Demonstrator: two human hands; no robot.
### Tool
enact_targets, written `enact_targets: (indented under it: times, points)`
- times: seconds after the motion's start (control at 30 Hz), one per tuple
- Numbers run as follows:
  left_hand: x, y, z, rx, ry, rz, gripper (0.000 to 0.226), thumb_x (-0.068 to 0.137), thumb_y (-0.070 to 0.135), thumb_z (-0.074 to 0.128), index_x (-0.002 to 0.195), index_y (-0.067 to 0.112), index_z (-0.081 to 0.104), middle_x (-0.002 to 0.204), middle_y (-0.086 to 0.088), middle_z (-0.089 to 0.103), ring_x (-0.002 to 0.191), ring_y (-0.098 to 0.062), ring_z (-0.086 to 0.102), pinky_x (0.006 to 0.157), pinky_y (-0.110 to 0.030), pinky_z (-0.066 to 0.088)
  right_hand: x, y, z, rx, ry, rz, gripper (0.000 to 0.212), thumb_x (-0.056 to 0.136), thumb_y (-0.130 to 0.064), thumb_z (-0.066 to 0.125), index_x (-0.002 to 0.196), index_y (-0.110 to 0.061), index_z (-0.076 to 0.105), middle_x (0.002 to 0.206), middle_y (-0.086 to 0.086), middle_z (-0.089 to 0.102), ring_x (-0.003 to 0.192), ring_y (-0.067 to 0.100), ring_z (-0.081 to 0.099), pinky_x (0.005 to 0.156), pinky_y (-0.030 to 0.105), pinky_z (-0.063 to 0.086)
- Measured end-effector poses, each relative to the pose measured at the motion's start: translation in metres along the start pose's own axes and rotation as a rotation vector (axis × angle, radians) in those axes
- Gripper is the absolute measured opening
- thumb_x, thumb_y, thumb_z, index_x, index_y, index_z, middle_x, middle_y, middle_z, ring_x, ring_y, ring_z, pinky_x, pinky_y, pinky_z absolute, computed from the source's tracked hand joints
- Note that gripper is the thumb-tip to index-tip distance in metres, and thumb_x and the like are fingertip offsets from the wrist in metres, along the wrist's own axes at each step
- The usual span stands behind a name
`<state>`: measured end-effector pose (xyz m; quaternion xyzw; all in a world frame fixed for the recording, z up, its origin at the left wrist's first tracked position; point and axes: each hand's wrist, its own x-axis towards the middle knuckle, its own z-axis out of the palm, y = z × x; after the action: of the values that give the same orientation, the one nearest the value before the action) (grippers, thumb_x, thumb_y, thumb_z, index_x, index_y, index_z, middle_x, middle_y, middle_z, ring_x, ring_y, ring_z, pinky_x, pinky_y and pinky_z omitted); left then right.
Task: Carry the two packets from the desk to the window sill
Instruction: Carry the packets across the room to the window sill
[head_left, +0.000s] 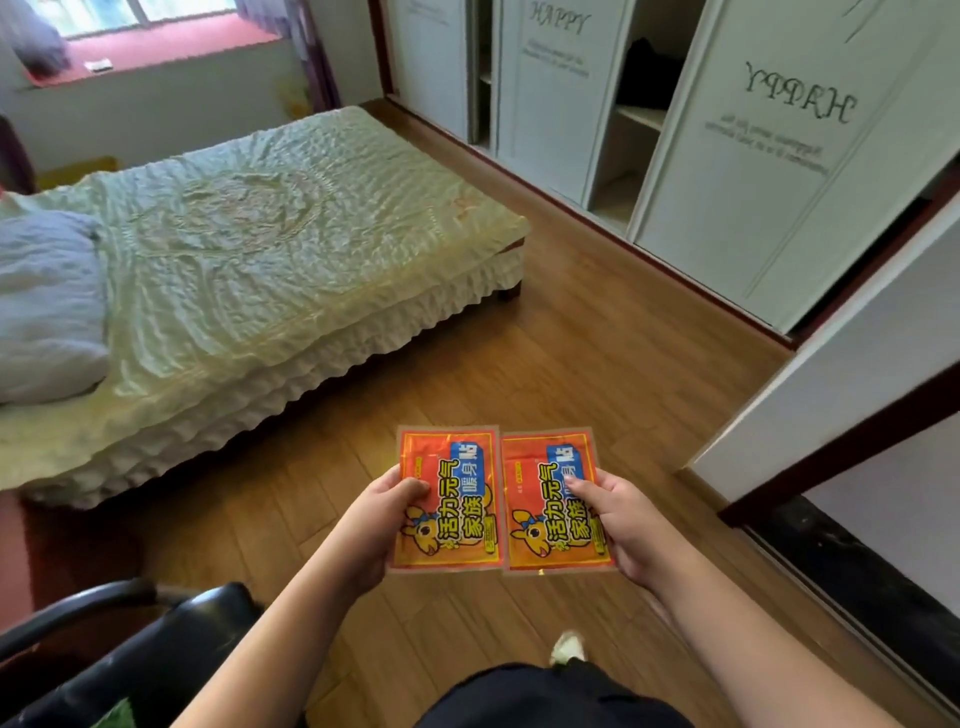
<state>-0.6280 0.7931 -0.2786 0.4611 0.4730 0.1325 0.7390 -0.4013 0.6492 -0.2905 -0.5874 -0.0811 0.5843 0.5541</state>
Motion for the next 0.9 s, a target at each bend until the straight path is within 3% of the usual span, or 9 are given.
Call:
enact_targets:
  times: [0.23, 0.43, 0.57, 0.67, 0.9]
  points:
    - [0.091, 0.041, 0.041, 0.058, -0.024, -0.013, 0.017, 0.100, 0.019, 0.051, 0.113, 0.021, 0.062, 0.096, -0.010, 0.081, 0.088, -0.032, 0.077, 0.067, -0.041, 0.065, 0.060, -0.052, -0.046, 0.050, 0.083, -0.021, 0.012, 0.098, -0.013, 0.056, 0.106, -0.009, 0.064, 0.085, 0.017, 0.080, 0.073, 0.028, 0.078, 0.066, 0.045, 0.064]
    - [0.164, 0.085, 0.087, 0.068, -0.008, -0.047, 0.019, 0.099, 0.020, 0.052, 0.116, 0.022, 0.060, 0.099, -0.013, 0.080, 0.091, -0.036, 0.076, 0.071, -0.045, 0.063, 0.112, -0.118, -0.093, 0.082, 0.111, -0.014, 0.012, 0.098, -0.015, 0.056, 0.106, -0.009, 0.064, 0.081, 0.014, 0.081, 0.069, 0.026, 0.078, 0.057, 0.039, 0.063]
    - [0.201, 0.116, 0.116, 0.083, -0.014, -0.030, 0.018, 0.099, 0.023, 0.053, 0.116, 0.024, 0.060, 0.101, -0.012, 0.080, 0.092, -0.035, 0.076, 0.077, -0.049, 0.062, 0.143, -0.157, -0.122, 0.060, 0.110, 0.005, 0.017, 0.098, -0.017, 0.057, 0.110, -0.007, 0.064, 0.086, 0.017, 0.080, 0.073, 0.029, 0.078, 0.061, 0.041, 0.063]
    - [0.225, 0.136, 0.132, 0.069, -0.004, -0.025, 0.018, 0.099, 0.025, 0.053, 0.116, 0.023, 0.060, 0.102, -0.013, 0.080, 0.093, -0.035, 0.076, 0.084, -0.055, 0.059, 0.164, -0.183, -0.137, 0.066, 0.110, -0.011, 0.018, 0.098, -0.016, 0.056, 0.109, -0.006, 0.066, 0.081, 0.015, 0.081, 0.068, 0.026, 0.078, 0.054, 0.037, 0.062]
    - [0.291, 0.174, 0.146, 0.072, -0.043, -0.044, 0.017, 0.100, 0.024, 0.053, 0.115, 0.023, 0.061, 0.102, -0.014, 0.079, 0.093, -0.036, 0.076, 0.070, -0.045, 0.063, 0.216, -0.229, -0.145, 0.056, 0.110, -0.022, 0.017, 0.098, -0.015, 0.057, 0.107, -0.005, 0.066, 0.085, 0.017, 0.080, 0.071, 0.027, 0.078, 0.058, 0.038, 0.063]
